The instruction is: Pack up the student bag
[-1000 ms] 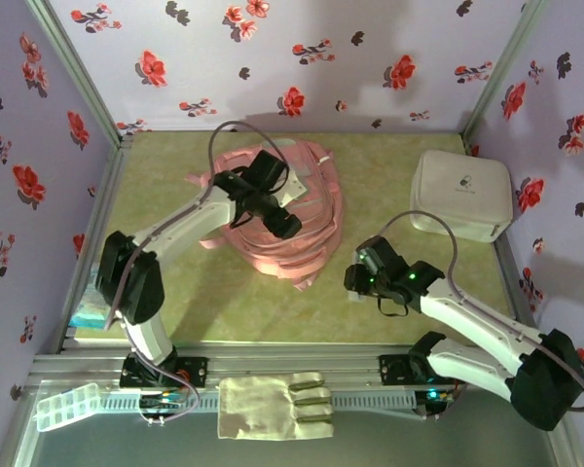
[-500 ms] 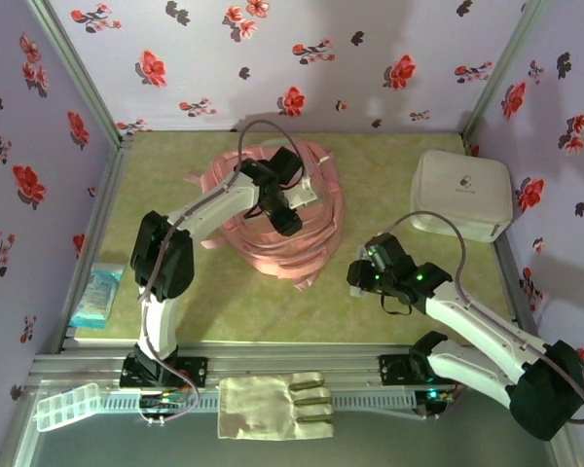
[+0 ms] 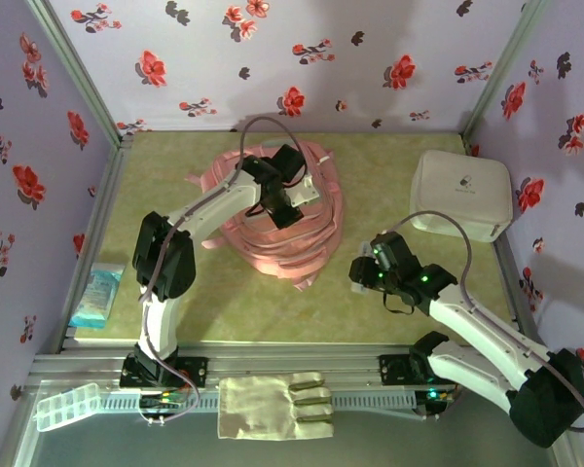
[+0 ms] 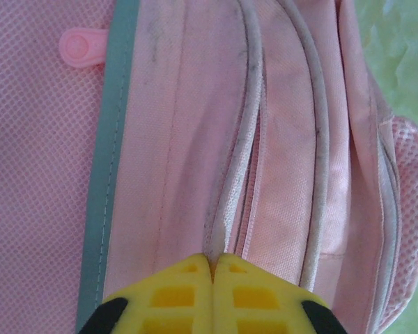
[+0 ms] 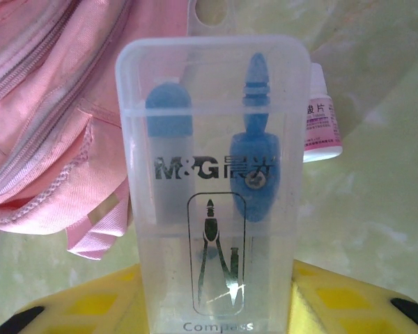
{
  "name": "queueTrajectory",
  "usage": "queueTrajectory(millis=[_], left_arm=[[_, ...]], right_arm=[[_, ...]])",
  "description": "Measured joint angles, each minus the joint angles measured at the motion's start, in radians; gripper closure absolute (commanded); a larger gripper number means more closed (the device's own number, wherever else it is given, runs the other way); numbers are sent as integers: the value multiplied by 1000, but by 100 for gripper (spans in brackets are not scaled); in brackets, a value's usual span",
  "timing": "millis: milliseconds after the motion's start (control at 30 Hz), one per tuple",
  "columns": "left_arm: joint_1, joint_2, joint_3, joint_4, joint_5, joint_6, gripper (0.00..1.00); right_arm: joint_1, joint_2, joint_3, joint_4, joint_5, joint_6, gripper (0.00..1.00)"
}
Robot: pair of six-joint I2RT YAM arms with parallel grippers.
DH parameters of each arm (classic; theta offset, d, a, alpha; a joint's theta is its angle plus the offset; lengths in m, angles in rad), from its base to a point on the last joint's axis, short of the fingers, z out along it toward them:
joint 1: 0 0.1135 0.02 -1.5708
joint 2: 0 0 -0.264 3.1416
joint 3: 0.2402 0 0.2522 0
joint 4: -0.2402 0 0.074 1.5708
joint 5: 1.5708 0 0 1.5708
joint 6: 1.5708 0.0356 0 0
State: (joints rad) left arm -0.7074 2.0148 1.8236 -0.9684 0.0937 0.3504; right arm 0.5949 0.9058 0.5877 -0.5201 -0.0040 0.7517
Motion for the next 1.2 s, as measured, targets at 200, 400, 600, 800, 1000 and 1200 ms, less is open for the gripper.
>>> queueTrajectory(millis=[200, 400, 600, 800, 1000, 1200], left_arm=[[1, 0, 2, -5, 6, -7, 100], [8, -28, 26, -13, 38, -60, 100], [23, -117, 39, 39, 58, -151, 100], [23, -145, 38, 133, 72, -251, 100], [26, -169, 18, 229, 63, -322, 100], [46, -178, -8, 287, 65, -379, 100]], right_arm=[[-2, 0, -7, 35, -8, 4, 54], [-6, 19, -9, 80, -31, 11, 54], [-6, 95, 21, 182, -83, 31, 54], [-8, 253, 169, 329, -148, 74, 55], [-8, 410, 322, 426, -190, 157, 56], [-8, 475, 375, 449, -174, 232, 55]])
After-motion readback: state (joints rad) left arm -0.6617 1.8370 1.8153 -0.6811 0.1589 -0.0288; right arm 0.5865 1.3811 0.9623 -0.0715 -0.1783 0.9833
